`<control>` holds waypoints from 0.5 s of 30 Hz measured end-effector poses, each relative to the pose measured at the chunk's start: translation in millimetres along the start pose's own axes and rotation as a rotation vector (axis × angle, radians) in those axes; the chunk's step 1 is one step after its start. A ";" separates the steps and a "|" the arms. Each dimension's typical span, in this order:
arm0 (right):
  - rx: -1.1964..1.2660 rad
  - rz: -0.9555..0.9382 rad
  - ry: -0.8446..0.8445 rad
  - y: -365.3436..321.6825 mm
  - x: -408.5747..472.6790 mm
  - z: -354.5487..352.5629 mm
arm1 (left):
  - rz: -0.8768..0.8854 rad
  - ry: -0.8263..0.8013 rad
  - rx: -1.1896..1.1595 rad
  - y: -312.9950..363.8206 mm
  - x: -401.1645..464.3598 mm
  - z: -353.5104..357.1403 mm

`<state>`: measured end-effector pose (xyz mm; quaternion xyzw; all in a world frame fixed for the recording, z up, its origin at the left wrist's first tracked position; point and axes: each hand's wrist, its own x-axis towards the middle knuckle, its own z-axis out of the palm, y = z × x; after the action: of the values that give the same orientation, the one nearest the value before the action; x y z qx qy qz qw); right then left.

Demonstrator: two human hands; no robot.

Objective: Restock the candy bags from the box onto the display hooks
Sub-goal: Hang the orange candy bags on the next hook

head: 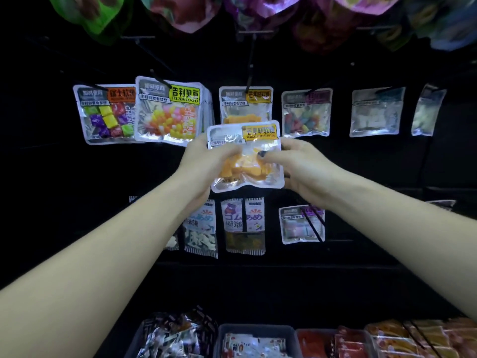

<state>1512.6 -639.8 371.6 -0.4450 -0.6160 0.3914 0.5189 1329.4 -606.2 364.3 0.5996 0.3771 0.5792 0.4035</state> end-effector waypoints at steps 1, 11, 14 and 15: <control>-0.001 -0.030 0.018 -5.4 -0.5 -2.1 | 0.004 -0.003 0.009 6.2 -0.4 1.4; 0.015 -0.238 0.111 -58.3 11.5 -3.1 | 0.236 0.053 0.153 43.0 8.3 -0.5; 0.041 -0.225 0.122 -61.5 13.1 1.1 | 0.269 0.060 0.138 46.6 10.6 -3.4; 0.044 -0.220 0.126 -61.7 13.6 2.0 | 0.274 0.063 0.134 47.1 11.6 -4.2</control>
<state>1501.0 -645.2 433.5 -0.3870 -0.6183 0.3170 0.6061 1325.0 -613.7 412.2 0.6527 0.3422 0.6206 0.2678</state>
